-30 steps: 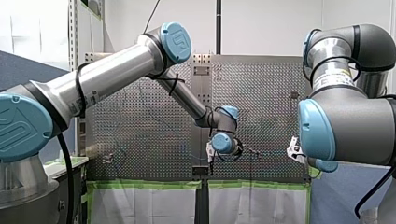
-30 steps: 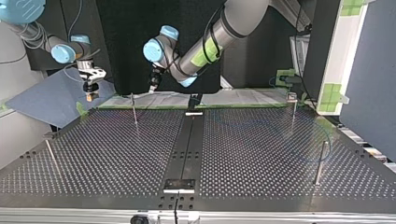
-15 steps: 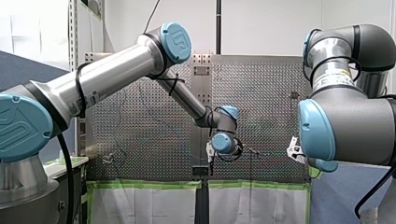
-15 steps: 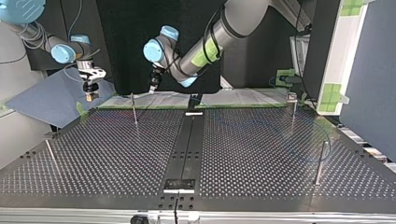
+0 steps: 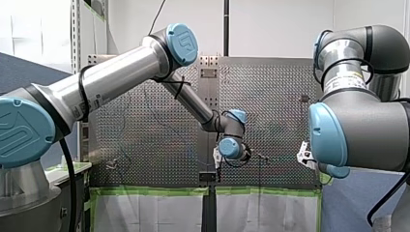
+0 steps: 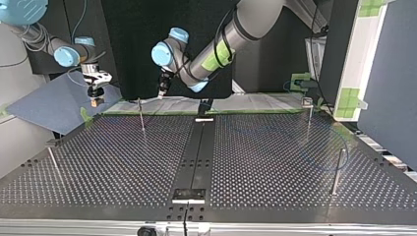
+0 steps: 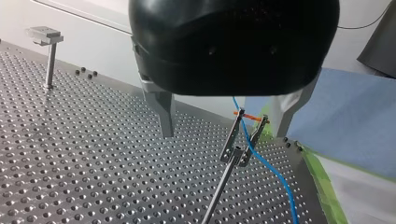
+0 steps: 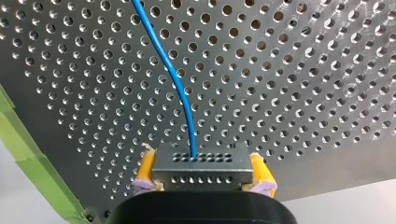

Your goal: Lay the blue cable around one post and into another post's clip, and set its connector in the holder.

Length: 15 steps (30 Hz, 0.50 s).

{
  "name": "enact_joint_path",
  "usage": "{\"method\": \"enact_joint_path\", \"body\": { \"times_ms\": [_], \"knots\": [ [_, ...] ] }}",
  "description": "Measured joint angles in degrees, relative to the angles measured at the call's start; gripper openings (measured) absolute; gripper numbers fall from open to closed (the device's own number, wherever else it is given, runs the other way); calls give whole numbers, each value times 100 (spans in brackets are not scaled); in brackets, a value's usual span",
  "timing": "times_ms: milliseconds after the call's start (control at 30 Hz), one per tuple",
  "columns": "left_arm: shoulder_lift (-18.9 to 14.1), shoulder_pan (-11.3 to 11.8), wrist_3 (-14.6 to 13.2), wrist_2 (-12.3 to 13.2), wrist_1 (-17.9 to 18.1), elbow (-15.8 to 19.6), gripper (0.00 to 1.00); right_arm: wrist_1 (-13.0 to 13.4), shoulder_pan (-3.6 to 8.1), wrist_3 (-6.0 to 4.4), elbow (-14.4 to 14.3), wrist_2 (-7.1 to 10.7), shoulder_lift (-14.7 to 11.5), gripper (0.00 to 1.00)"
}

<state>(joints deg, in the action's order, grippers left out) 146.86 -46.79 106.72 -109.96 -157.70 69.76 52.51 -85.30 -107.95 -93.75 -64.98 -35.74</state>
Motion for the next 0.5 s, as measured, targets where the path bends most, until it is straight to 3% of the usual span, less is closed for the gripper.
{"method": "enact_joint_path", "body": {
  "times_ms": [267,500],
  "knots": [
    [-117,-38,-213,-156,-229,130,99,1,-7,0,-2,1,1,0],
    [-395,3,-324,16,-52,412,99,9,-15,-3,-1,2,2,0]
  ]
}}
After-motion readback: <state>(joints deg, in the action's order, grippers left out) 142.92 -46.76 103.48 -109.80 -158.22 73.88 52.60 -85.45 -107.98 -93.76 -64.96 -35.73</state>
